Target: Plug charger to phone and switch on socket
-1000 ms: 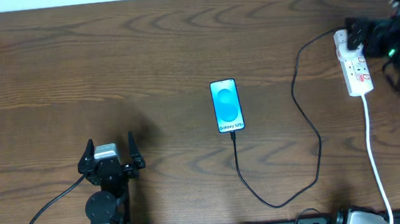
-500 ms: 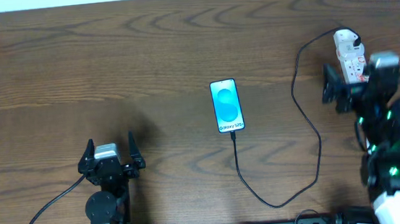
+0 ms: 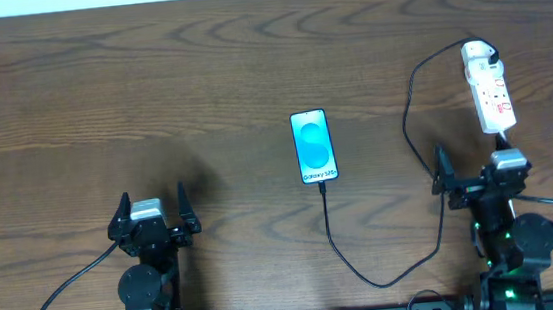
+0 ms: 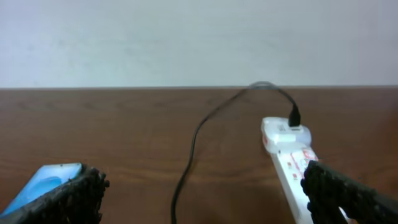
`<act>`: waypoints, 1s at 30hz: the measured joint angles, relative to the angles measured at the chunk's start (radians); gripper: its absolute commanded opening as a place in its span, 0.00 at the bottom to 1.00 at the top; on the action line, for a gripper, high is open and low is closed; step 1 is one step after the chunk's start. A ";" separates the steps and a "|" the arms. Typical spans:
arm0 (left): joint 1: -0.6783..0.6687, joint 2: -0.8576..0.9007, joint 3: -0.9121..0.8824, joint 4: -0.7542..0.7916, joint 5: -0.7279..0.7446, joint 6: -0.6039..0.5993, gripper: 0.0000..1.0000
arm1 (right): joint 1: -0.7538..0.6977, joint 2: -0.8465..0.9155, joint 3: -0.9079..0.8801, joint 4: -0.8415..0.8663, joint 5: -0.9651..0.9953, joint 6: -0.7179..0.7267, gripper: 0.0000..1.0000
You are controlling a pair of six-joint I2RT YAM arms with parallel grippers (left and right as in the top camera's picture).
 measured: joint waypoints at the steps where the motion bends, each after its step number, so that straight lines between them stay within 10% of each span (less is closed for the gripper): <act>1: 0.000 0.000 0.000 0.000 0.000 0.000 0.90 | 0.000 -0.021 -0.007 -0.026 0.003 0.000 0.99; 30: 0.000 0.000 0.000 0.000 0.004 0.000 0.90 | 0.039 -0.343 -0.014 -0.327 0.142 0.000 0.99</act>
